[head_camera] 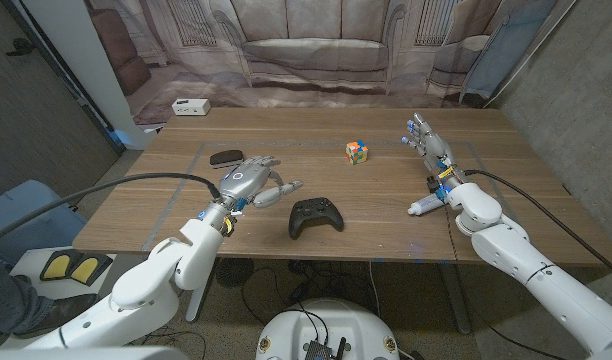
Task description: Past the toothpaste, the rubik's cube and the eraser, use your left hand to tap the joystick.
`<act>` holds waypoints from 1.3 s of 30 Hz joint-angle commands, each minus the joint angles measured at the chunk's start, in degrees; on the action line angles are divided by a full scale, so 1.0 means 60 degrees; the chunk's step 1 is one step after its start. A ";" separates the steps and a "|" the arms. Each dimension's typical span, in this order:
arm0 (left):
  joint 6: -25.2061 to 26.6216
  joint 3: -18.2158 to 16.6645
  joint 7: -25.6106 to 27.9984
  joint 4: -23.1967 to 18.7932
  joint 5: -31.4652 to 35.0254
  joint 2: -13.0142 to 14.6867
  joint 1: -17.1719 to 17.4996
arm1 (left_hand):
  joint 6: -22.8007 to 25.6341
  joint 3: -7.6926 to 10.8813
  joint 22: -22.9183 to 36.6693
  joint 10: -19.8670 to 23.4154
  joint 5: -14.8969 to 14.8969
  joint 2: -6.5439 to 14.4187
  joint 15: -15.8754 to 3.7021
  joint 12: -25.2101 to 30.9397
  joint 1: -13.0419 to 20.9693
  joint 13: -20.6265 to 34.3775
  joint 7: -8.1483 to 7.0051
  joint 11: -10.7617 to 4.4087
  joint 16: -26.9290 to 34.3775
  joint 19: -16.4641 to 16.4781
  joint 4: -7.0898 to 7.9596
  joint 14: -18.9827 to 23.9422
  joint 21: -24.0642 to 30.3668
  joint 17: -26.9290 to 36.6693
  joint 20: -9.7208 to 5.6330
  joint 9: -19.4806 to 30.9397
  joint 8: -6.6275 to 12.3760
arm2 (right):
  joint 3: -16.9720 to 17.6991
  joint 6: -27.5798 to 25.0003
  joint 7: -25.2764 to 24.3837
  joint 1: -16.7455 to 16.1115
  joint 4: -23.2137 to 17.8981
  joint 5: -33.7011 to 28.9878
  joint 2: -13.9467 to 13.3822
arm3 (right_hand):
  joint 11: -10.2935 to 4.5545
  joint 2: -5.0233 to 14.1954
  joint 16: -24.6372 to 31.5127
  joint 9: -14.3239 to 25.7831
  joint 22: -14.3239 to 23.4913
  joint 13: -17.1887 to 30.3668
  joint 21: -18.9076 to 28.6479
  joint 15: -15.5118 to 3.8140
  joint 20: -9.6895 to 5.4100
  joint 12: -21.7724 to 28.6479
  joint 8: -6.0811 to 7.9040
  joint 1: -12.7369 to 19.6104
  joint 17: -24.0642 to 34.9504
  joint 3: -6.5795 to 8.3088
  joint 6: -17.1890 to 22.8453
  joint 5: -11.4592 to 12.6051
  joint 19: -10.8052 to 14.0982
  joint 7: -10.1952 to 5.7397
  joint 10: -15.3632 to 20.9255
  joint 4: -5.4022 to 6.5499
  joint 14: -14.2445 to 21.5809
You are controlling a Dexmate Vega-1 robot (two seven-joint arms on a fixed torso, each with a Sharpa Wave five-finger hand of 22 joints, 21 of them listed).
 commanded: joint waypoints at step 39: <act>-0.0776 0.1390 -0.2202 0.0603 -0.1097 0.0956 -0.1940 | -0.1341 -0.0397 0.0080 -0.2352 0.0125 -0.0097 0.0020 -0.0217 -0.1003 0.0014 -0.0310 -0.0322 -0.0053 -0.1543 0.0520 -0.2332 -0.0029 0.0034 0.0582 0.0025 -0.0581 | 0.0219 -0.0151 -0.0376 -0.0399 -0.0441 -0.0106 -0.0119 | 0.0017 0.0072 0.0010 0.0051 0.0025 0.0036 -0.0022 0.0102 0.0092 0.0022 -0.0002 -0.0077 0.0019 -0.0037 0.0151 -0.0015 0.0069 0.0005 0.0137 -0.0064 0.0044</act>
